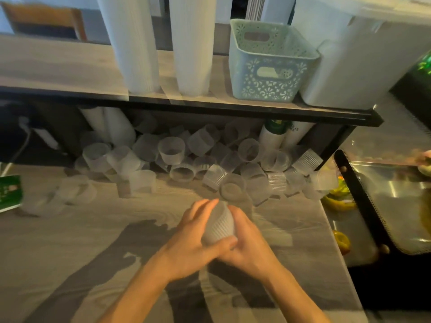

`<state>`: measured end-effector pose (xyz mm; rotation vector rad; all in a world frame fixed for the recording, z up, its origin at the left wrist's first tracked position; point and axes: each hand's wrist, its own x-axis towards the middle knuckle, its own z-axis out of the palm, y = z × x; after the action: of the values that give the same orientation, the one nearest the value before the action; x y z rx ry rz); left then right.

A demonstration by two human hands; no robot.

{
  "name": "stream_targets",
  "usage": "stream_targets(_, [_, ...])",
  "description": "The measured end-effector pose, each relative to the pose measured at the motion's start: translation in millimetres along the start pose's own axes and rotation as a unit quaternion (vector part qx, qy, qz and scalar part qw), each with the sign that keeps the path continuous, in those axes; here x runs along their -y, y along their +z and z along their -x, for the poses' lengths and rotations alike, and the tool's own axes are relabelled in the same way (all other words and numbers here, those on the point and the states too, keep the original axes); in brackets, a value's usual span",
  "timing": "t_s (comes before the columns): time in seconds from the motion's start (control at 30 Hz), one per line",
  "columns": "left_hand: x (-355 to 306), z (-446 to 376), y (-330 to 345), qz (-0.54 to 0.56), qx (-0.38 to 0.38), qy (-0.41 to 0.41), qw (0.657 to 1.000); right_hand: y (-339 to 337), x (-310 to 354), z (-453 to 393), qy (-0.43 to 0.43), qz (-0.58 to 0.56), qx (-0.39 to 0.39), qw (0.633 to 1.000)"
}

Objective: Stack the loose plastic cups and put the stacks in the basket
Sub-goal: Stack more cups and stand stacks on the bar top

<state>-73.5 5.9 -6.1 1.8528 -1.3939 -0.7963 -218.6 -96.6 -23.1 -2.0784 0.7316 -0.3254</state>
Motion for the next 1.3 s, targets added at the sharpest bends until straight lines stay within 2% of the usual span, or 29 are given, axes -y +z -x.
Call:
stream_targets(0.1, [8.7,6.9,14.3,0.052,0.042,-0.013,0.998,4.2,-14.6,12.5,0.032,0.016,0.022,0.999])
stream_targets(0.17, [13.4,0.9,17.9,0.138,0.033,-0.048,0.989,6.5,-23.5,18.4,0.052,0.024,0.017,0.998])
stream_targets(0.27, [13.4,-29.0,20.4,0.195,-0.069,-0.097,0.973,4.0,-32.0,20.2,0.072,0.028,0.001,0.997])
stream_targets(0.37, [15.2,-72.2,20.8,0.124,-0.145,-0.132,0.973,-4.6,-35.9,20.0,0.087,0.027,-0.023,0.996])
stream_targets(0.43, [26.2,-103.1,19.7,0.096,-0.176,-0.184,0.962,-10.8,-38.1,21.2,0.092,0.020,-0.042,0.995])
stream_targets(0.5, [39.1,-130.0,19.3,0.156,-0.191,-0.255,0.935,-16.1,-43.0,24.1,0.106,-0.003,-0.063,0.992])
stream_targets(0.6, [50.3,-154.3,27.8,0.296,-0.174,-0.352,0.871,-21.4,-53.4,30.1,0.126,-0.010,-0.065,0.990])
stream_targets(0.67, [57.8,-165.9,32.6,0.304,-0.175,-0.381,0.855,-26.0,-56.5,32.9,0.134,0.005,-0.050,0.990])
stream_targets(0.8, [72.0,-190.6,27.9,0.353,-0.190,-0.407,0.820,-31.0,-60.4,29.8,0.143,0.034,-0.040,0.988])
stream_targets(0.97, [75.5,-212.3,26.9,0.384,-0.185,-0.407,0.808,-33.5,-63.6,17.2,0.149,0.031,-0.044,0.987])
stream_targets(1.13, [64.6,-196.0,30.0,0.405,-0.177,-0.385,0.810,-35.4,-62.2,9.8,0.155,0.026,-0.072,0.985])
stream_targets(1.3, [76.4,-141.9,24.1,0.395,-0.159,-0.376,0.823,-32.7,-59.1,10.0,0.156,0.012,-0.063,0.986])
